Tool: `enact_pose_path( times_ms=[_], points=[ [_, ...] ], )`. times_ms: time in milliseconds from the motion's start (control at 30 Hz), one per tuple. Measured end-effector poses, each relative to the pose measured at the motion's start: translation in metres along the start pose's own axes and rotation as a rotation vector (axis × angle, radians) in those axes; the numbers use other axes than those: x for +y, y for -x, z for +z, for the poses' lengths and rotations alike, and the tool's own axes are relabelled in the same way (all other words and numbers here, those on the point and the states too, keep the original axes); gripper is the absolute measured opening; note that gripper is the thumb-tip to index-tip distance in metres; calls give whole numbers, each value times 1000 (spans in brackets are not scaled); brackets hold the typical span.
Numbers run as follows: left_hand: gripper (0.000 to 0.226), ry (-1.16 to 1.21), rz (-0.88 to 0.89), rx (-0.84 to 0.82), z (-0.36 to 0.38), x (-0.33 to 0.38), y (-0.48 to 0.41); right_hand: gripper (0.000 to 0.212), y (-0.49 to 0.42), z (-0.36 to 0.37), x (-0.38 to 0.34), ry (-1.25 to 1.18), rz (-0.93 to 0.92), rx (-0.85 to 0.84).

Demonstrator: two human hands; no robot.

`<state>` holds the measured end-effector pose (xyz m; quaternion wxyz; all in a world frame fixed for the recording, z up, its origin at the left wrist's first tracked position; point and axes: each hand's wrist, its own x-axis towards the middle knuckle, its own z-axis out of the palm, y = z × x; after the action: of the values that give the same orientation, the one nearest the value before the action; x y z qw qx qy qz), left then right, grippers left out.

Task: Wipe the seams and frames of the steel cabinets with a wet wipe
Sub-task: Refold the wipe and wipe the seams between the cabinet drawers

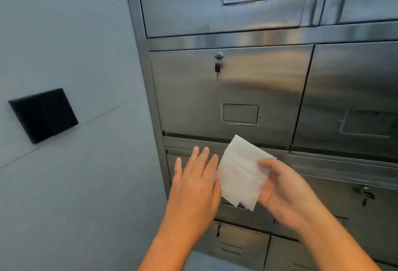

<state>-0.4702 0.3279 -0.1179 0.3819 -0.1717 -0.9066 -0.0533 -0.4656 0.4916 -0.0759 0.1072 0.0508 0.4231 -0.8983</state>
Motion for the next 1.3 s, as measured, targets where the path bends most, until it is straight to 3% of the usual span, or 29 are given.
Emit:
enact_pose_path(
  times_ms=[500, 800, 933, 1000, 1100, 1200, 1300],
  points=[
    [45, -72, 117, 215, 36, -77, -141, 18, -116, 63, -64, -83, -225, -69],
    [47, -29, 195, 389, 40, -76, -259, 35, -171, 80, -146, -181, -363, -196],
    [45, 3, 220, 444, 48, -71, -286, 31, -181, 77, -171, -180, -427, -226],
    [44, 31, 232, 460, 53, -68, -295, 35, -187, 73, -178, -176, -446, -216],
    [45, 55, 273, 480, 61, -57, -307, 68, -192, 66, -185, -201, -494, -178],
    [45, 94, 312, 479, 65, -45, -321, 55, -186, 62, -194, -187, -539, -140],
    [45, 131, 345, 486, 66, -34, -333, 60, -177, 58, -201, -181, -603, -86]
  ],
)
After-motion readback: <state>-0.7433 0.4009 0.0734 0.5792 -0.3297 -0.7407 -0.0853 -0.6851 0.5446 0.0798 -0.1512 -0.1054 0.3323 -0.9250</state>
